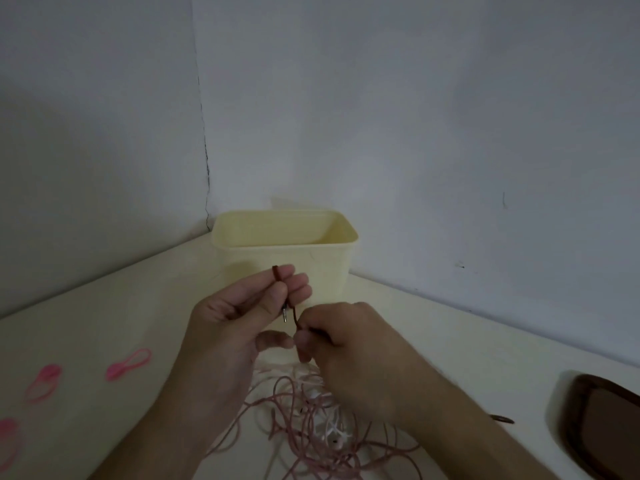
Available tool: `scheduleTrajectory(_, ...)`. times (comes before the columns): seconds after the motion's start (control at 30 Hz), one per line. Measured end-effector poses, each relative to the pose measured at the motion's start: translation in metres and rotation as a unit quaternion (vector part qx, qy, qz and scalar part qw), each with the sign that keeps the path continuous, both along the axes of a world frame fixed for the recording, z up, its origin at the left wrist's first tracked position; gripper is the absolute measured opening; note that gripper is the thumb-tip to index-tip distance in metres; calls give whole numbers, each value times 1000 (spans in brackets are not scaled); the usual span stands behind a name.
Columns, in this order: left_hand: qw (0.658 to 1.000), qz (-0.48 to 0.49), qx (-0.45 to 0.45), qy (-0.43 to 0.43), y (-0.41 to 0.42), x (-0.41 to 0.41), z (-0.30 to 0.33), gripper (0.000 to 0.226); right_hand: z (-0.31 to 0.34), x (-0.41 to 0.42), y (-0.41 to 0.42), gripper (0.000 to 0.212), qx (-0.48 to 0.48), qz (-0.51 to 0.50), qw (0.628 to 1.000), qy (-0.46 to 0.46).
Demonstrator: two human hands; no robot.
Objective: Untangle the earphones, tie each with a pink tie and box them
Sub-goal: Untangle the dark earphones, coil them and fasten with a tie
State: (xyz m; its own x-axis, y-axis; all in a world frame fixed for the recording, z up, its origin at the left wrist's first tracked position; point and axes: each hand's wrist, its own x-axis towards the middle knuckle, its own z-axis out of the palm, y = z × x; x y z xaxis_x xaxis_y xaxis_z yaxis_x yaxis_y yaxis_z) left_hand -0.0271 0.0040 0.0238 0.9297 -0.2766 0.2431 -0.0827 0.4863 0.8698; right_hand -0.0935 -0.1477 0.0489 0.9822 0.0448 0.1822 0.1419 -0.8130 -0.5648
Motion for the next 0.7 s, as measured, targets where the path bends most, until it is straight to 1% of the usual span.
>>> scheduleTrajectory(0.07,995,41,78,-50,0,2,-2,24,3,-2,2,25,-34,10,999,-2)
scheduleTrajectory(0.13,983,59,146,-90,-1,3,-6,28,6,-3,0,24,-27,-1,999,-26)
scheduleTrajectory(0.17,978,46,173,-103,-2,2,-7,31,8,-3,-3,24,-15,-12,999,-51)
scheduleTrajectory(0.23,972,-23,204,-113,-3,0,-7,28,10,-2,-11,24,14,-35,994,-103)
scheduleTrajectory(0.27,972,-64,198,-105,-3,-1,-7,25,11,-1,-15,24,30,-46,991,-121)
scheduleTrajectory(0.33,982,-126,134,-46,-2,-3,-5,24,13,0,-19,26,63,-65,985,-148)
scheduleTrajectory(0.4,986,-152,67,17,-1,-6,-3,23,13,1,-21,27,99,-78,979,-162)
scheduleTrajectory(0.47,986,-160,15,42,-1,-8,-1,22,9,3,-22,28,103,-87,979,-156)
scheduleTrajectory(0.53,987,-153,-34,40,-1,-7,-1,26,3,6,-20,26,82,-79,986,-123)
scheduleTrajectory(0.6,990,-119,-62,40,-2,-5,0,28,-1,6,-14,22,49,-49,994,-79)
scheduleTrajectory(0.67,996,-69,-56,33,-1,-3,-1,26,-5,3,-5,21,12,-14,999,-42)
scheduleTrajectory(0.7,999,-38,-30,18,-2,-2,-1,25,-4,2,-1,21,-5,-4,999,-31)
